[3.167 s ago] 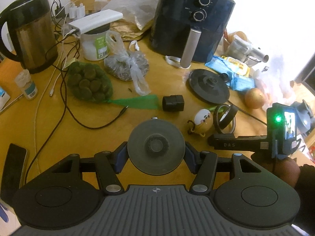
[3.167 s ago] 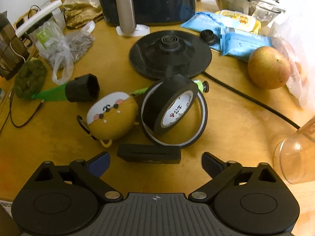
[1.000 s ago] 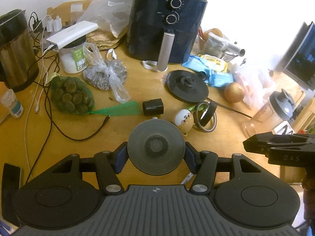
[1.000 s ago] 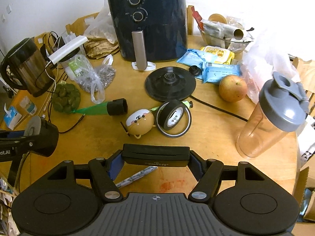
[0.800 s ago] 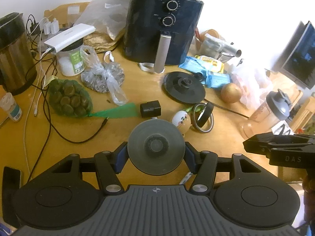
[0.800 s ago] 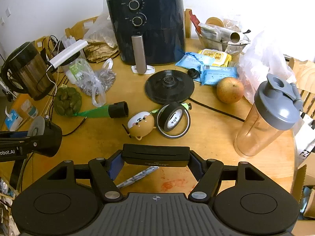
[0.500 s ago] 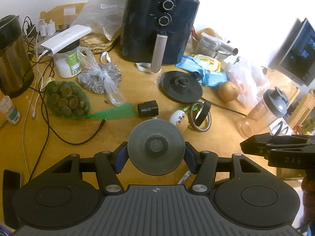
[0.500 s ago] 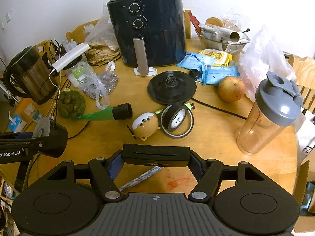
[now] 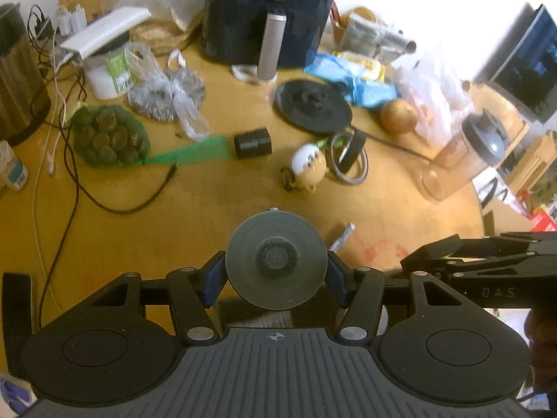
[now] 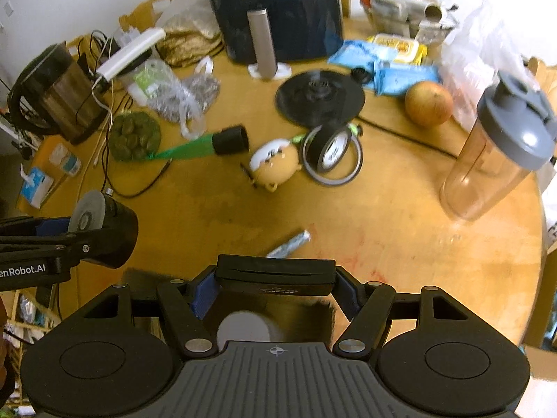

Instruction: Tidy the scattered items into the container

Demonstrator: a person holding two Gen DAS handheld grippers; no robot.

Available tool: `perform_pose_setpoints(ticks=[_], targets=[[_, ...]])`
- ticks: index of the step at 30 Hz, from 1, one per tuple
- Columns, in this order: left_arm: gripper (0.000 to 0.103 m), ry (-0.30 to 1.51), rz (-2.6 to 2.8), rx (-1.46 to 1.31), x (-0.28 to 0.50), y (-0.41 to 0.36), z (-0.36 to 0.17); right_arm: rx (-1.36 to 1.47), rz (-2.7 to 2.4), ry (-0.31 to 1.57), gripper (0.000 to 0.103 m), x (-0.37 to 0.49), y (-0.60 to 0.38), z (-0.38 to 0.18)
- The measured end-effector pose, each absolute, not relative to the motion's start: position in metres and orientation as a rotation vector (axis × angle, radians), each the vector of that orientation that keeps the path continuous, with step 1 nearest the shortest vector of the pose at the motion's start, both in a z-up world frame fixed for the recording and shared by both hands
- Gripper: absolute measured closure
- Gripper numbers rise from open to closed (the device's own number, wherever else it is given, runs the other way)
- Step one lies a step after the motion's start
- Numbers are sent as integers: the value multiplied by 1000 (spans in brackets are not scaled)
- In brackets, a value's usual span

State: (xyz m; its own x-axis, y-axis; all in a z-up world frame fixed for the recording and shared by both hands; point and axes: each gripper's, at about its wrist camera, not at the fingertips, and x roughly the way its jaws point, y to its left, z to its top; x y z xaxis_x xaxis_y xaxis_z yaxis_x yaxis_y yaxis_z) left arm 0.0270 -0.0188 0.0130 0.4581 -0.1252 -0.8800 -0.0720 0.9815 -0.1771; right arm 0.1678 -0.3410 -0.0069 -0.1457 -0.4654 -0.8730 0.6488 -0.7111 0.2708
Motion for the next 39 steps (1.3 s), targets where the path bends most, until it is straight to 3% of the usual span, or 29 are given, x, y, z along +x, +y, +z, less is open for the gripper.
perform_pose_setpoints(ticks=[22,39], targets=[[45,1348,-16,-220,0,-35,-21,1586,-1755,279,31,196,-325,-35],[45,1409,-13,-223,-11,-40,-34,1622,-1687,316,31,204,-319,-45]])
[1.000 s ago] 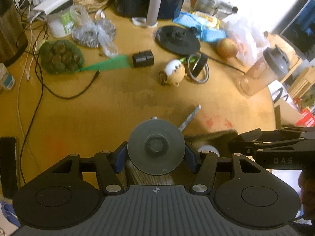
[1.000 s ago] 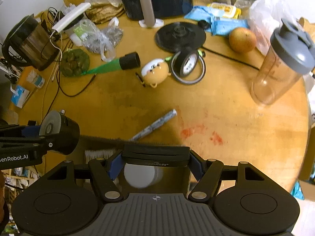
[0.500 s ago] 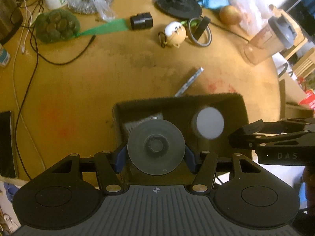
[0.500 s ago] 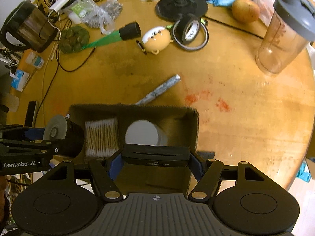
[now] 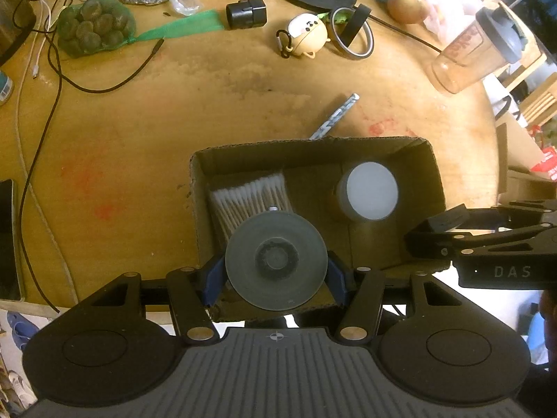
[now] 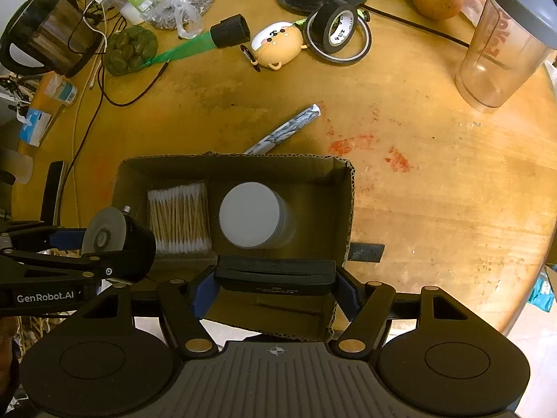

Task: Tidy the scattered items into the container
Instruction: 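Lower the grey puck and black block into the box and open both grippers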

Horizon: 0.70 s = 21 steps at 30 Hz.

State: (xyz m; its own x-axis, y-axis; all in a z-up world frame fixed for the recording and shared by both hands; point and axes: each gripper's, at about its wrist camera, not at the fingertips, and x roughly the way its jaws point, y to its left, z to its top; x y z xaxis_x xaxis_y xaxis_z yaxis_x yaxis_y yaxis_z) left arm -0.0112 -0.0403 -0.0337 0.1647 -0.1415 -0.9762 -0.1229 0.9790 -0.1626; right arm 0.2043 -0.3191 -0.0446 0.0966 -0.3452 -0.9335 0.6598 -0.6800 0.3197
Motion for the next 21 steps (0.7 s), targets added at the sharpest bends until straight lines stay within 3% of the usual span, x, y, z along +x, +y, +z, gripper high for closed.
perform_pose_setpoints(ticks=[2,3,5,6,8,10,21], targets=[[45,1417,-4,-221,-11,-41,-35,1612,-1689,316,28,205,-318,-43],[46,1425,4,-216,-10,-41,-36,1606,-1693,320,15,205,-318,-42],[44,1426,17,-214,-10,-40,-35,1586,-1706,334,1,205,-319,-40],[42,1425,20,-224,-9,-38,-35,1580,-1713,340,0,205,-319,-40],[24,1424,33,-230,-8,-36,-34,1584,-1709,349,0,204,-320,-40],[19,1417,44,-221,-8,-36,-32,1590,-1704,358,0,203,-321,-42],[18,1420,64,-218,-5,-35,-31,1583,-1698,372,0,203,-321,-42]])
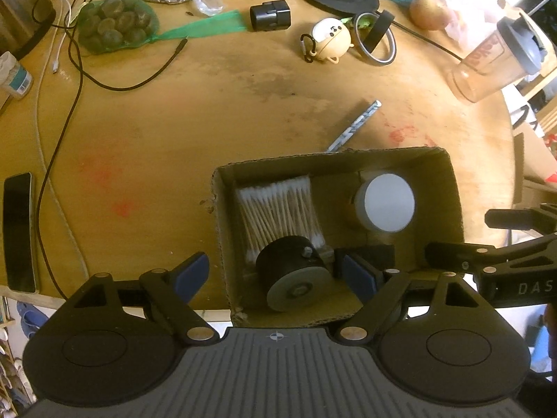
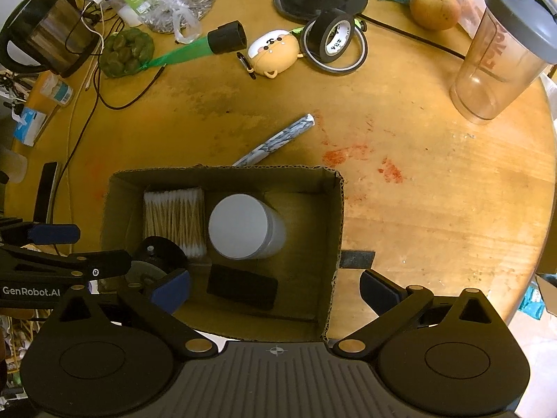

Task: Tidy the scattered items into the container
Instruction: 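Lower the grey puck and black block into the box and open both grippers, then lift both open grippers up out of the cardboard box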

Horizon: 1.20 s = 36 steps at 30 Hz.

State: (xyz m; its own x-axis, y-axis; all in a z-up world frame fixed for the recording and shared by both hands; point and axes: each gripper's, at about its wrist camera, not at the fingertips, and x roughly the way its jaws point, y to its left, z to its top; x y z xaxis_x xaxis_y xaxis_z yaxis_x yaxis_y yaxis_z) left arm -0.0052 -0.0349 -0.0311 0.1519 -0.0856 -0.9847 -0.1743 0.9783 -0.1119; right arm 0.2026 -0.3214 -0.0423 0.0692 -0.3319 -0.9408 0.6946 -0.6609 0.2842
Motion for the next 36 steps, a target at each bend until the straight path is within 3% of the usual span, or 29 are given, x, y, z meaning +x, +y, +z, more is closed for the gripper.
perform_pose_setpoints(ticks=[9,21,36], targets=[[18,1321,84,-200,-2,-34,-17,1529,-1741,335,0,196,-321,-34],[19,1056,114,-204,4,-31,19,1212,-1919,255,0,191,-316,5],[19,891,115,-163,6,-33,39,929,-2032,191,0,188,-304,32]])
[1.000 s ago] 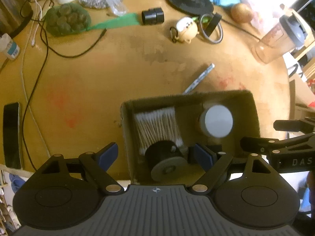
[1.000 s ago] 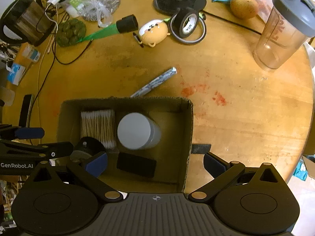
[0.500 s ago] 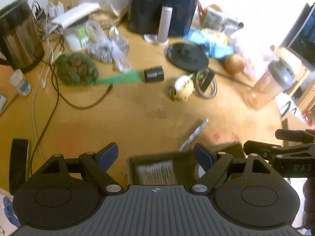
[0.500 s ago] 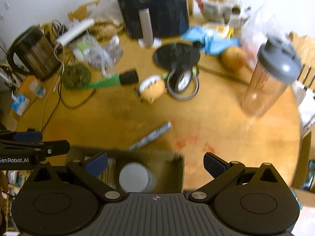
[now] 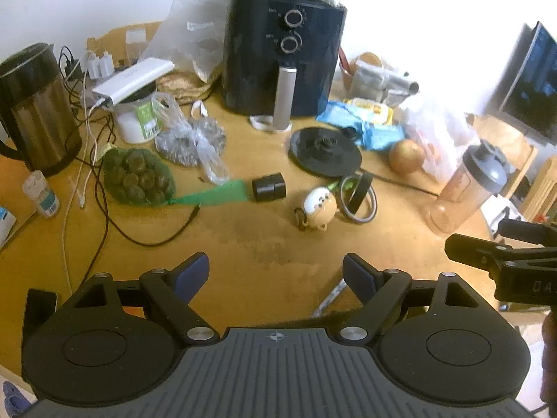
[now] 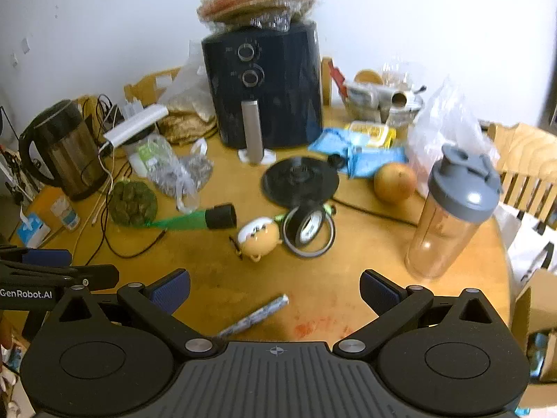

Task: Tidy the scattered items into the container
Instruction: 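Lift both open grippers up out of the cardboard box, then move the left gripper to the black cylindrical connector and close on it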

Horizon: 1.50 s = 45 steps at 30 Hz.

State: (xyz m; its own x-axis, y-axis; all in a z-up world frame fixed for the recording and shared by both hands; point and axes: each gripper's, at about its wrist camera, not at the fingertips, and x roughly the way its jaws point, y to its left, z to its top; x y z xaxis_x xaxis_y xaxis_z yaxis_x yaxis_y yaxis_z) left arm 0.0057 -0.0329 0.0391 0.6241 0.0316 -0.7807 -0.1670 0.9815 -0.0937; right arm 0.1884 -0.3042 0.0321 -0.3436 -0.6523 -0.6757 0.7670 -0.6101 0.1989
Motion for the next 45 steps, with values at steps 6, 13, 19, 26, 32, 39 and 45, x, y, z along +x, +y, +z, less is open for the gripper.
perform_pose_setpoints(ticks=[6,13,19,26,32,39,45], targets=[[19,832,132,-132,6,-34,45,852,-2038,188,0,190,-303,38],[19,821,136,-123,9,-32,46,835,-2015,190,0,191,-306,39],[19,830,135,-119,12,-29,41,847,-1994,185,0,190,-307,37],[19,848,134,-108,21,-26,31,876,-1948,188,0,184,-308,32],[19,855,126,-104,37,-25,24,889,-1946,195,0,180,-305,28],[19,861,127,-110,58,-22,17,915,-1944,201,0,172,-300,24],[19,869,137,-109,75,-21,8,929,-1939,213,0,164,-293,21]])
